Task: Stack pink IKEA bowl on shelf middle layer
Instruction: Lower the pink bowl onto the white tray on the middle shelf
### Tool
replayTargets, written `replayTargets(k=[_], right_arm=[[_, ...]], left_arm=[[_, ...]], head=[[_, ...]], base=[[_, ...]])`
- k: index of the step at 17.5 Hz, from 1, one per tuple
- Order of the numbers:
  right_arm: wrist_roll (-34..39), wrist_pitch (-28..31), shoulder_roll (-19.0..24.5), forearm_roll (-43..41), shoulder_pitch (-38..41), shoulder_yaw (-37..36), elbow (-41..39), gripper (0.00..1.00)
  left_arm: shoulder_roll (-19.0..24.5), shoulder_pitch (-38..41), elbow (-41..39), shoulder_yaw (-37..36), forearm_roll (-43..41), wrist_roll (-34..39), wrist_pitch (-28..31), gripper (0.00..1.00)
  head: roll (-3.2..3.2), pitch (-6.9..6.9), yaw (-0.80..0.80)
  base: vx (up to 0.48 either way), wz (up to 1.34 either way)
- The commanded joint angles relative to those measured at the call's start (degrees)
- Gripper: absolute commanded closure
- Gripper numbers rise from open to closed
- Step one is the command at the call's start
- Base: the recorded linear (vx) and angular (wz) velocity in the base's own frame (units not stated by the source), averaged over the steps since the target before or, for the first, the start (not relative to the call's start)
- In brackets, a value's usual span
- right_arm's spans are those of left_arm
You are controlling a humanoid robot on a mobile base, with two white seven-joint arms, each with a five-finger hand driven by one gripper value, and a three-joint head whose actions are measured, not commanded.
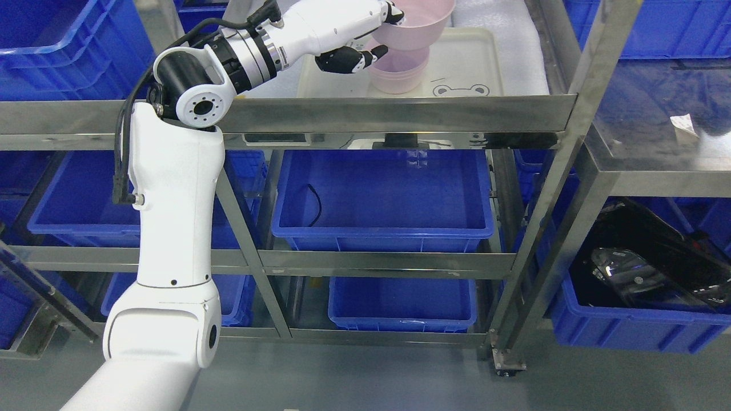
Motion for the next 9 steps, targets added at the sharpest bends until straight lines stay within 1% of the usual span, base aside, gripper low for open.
replayTargets(k=[1,2,4,7,9], right_arm=[[-0.01,0.02,-1.00,-0.01,0.87,0.00,-1.00,0.00],[-0.01,0.02,-1.00,-0.01,0.87,0.00,-1.00,0.00],[-0.01,0.02,-1.00,-0.01,0.87,0.00,-1.00,0.00],[-0.01,0.02,-1.00,-0.01,0.87,0.00,-1.00,0.00],[-0.01,0.02,-1.00,-0.01,0.87,0.00,-1.00,0.00]], left_arm=[[4.52,-2.38,6.50,-1.07,-6.82,-2.46,3.70,0.97],[5.14,-1.77,6.15,-1.60,-6.75,-3.95,4.05,0.97],[5.06,-1.06,5.98,-1.60,-6.66,-4.93,4.06,0.97],[5.14,-1.59,6.32,-1.95,-7.36,-4.23,4.15,0.97],[4.88,-2.11,7.03,-1.95,-8.67,-2.31,4.15,0.97]], head=[[0.00,0.00,0.00],[0.00,0.00,0.00],[0.00,0.00,0.00],[0.00,0.00,0.00],[0.00,0.00,0.00]], base=[[0.039,-0.27],[0.039,-0.27],[0.033,-0.19],[0.035,-0.08],[0.035,-0.04]])
